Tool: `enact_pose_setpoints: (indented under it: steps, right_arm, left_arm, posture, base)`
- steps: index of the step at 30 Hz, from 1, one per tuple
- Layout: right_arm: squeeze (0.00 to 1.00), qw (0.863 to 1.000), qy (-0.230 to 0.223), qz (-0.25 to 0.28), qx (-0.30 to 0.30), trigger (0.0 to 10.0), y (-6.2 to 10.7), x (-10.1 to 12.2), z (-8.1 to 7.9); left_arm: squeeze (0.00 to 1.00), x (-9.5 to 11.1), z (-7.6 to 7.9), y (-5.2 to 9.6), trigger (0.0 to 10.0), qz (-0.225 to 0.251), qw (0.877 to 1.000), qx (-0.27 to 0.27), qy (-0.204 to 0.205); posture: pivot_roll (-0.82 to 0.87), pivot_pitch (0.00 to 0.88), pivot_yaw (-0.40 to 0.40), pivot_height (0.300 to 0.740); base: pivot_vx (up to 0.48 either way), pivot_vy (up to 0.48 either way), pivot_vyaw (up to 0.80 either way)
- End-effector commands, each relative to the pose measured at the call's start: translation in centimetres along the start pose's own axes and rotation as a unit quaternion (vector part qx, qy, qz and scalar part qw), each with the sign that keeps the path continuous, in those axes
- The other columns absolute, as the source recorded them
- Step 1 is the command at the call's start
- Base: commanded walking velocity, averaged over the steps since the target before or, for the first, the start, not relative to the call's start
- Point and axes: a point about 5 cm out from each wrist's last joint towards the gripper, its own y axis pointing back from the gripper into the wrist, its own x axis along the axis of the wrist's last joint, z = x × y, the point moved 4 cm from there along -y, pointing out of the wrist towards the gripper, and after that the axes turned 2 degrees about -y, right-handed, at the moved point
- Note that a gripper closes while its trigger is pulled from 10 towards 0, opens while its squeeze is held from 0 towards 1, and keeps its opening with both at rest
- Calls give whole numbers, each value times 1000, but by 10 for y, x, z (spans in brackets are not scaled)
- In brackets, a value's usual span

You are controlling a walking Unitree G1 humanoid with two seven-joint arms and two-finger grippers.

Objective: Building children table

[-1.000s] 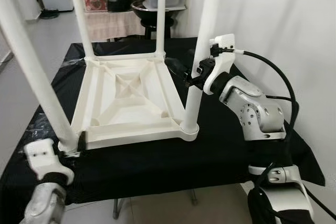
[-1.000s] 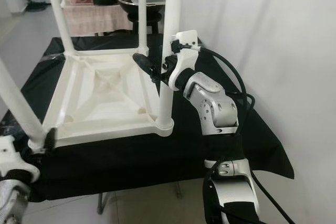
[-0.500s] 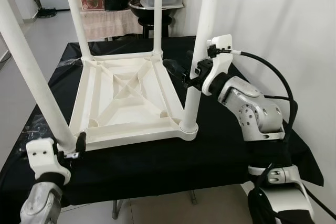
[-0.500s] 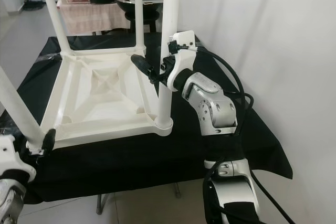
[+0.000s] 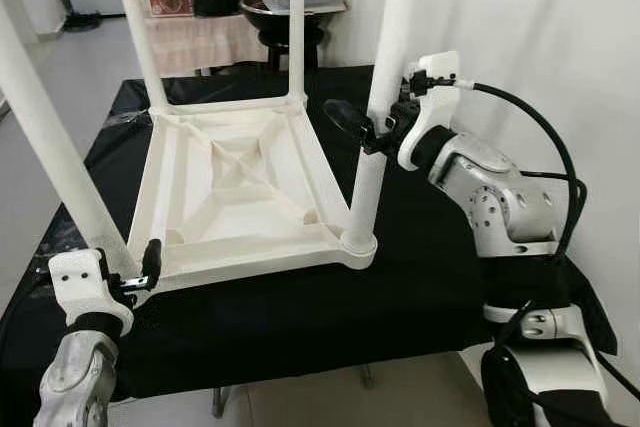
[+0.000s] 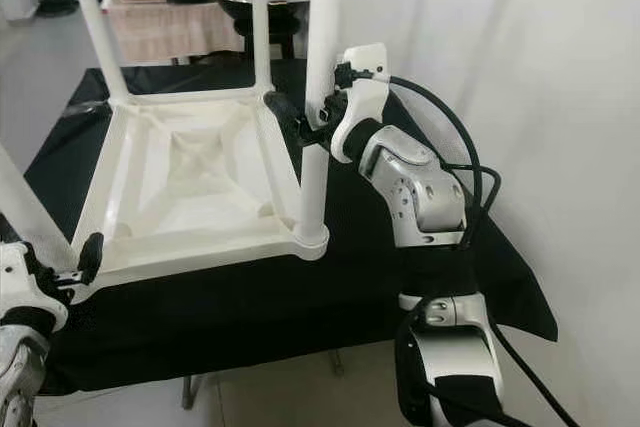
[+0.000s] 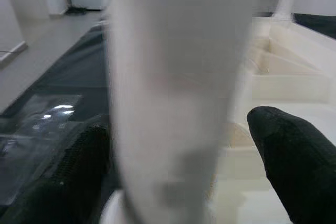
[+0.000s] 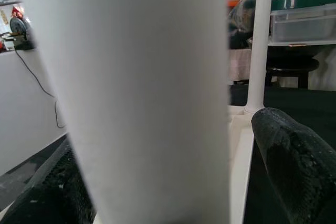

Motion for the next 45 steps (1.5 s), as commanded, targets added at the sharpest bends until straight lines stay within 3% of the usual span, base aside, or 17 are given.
enact_pose_setpoints:
  steps: [1, 6, 7, 8, 9, 12, 13, 31, 35, 36, 38, 39, 41, 42, 43, 44, 45]
  right_arm:
    - [0, 1000, 7, 2, 4, 10000, -1, 6, -3]
    - [0, 1000, 14, 3, -13, 10000, 3, 14, 5]
    - [0, 1000, 15, 4, -17, 10000, 4, 15, 7]
    - [0, 1000, 15, 4, -19, 10000, 5, 16, 8]
    - [0, 1000, 14, 1, -25, 10000, 6, 17, 10]
    - [0, 999, 11, -2, -33, 10000, 9, 19, 13]
    - [0, 999, 3, -2, -33, 0, 11, 22, 14]
    - [0, 995, -61, -32, -68, 0, 16, 7, 19]
    - [0, 984, -88, -41, -151, 0, 20, -4, 44]
    - [0, 984, -88, -41, -151, 0, 20, -4, 44]
    - [0, 973, -105, -52, -199, 0, 22, -17, 55]
    - [0, 973, -105, -52, -199, 0, 22, -17, 55]
    - [0, 956, -130, -67, -254, 0, 26, -38, 66]
    - [0, 956, -130, -67, -254, 0, 26, -38, 66]
    - [0, 948, -144, -72, -275, 0, 28, -48, 69]
    - [0, 948, -144, -72, -275, 0, 28, -48, 69]
    - [0, 928, -188, -84, -311, 0, 29, -74, 73]
  left_arm:
    - [0, -6, -8, 0, 10000, -16, 1000, 11, -5]
    - [0, -9, -10, -9, 10000, -24, 1000, 5, -13]
    - [0, -9, -10, -10, 5333, -23, 1000, 5, -13]
    - [0, -9, -10, -11, 5333, -23, 1000, 5, -13]
    - [0, -9, -10, -11, 0, -21, 1000, 4, -11]
    - [0, -8, -8, -13, 0, -18, 1000, 1, -10]
    - [0, -8, -7, -13, 0, -17, 1000, 0, -9]
    - [0, -9, -6, -13, 0, -11, 1000, -1, -7]
    - [0, 22, -6, -20, 0, 33, 999, -11, -24]
    - [0, 22, -6, -20, 0, 33, 999, -11, -24]
    - [0, 54, -6, -28, 0, 76, 996, -22, -34]
    - [0, 54, -6, -28, 0, 76, 996, -22, -34]
    - [0, 114, -4, -37, 0, 150, 987, -40, -46]
    - [0, 114, -4, -37, 0, 150, 987, -40, -46]
    - [0, 144, -2, -39, 0, 187, 980, -51, -51]
    - [0, 144, -2, -39, 0, 187, 980, -51, -51]
    - [0, 221, 7, -37, 0, 275, 955, -88, -71]
  posture:
    - [-4, 0, -26, 740]
    - [-19, 0, -17, 740]
    - [-26, 0, -15, 740]
    - [-26, 0, -15, 740]
    - [-26, 0, -15, 740]
    - [-31, 0, -17, 740]
    - [-33, 0, -18, 740]
    - [-25, 0, -15, 740]
    - [-16, 0, -21, 740]
    - [-16, 0, -21, 740]
    - [-7, 0, -22, 740]
    - [-7, 0, -22, 740]
    - [6, 0, -25, 740]
    - [6, 0, -25, 740]
    - [6, 0, -25, 740]
    - [6, 0, -25, 740]
    - [39, 0, -23, 740]
  base:
    - [0, 0, 0]
    - [0, 0, 0]
    - [0, 0, 0]
    - [0, 0, 0]
    - [0, 0, 0]
    - [0, 0, 0]
    - [0, 0, 0]
    - [0, 0, 0]
    - [0, 0, 0]
    - [0, 0, 0]
    - [0, 0, 0]
    - [0, 0, 0]
    - [0, 0, 0]
    - [0, 0, 0]
    - [0, 0, 0]
    - [0, 0, 0]
    - [0, 0, 0]
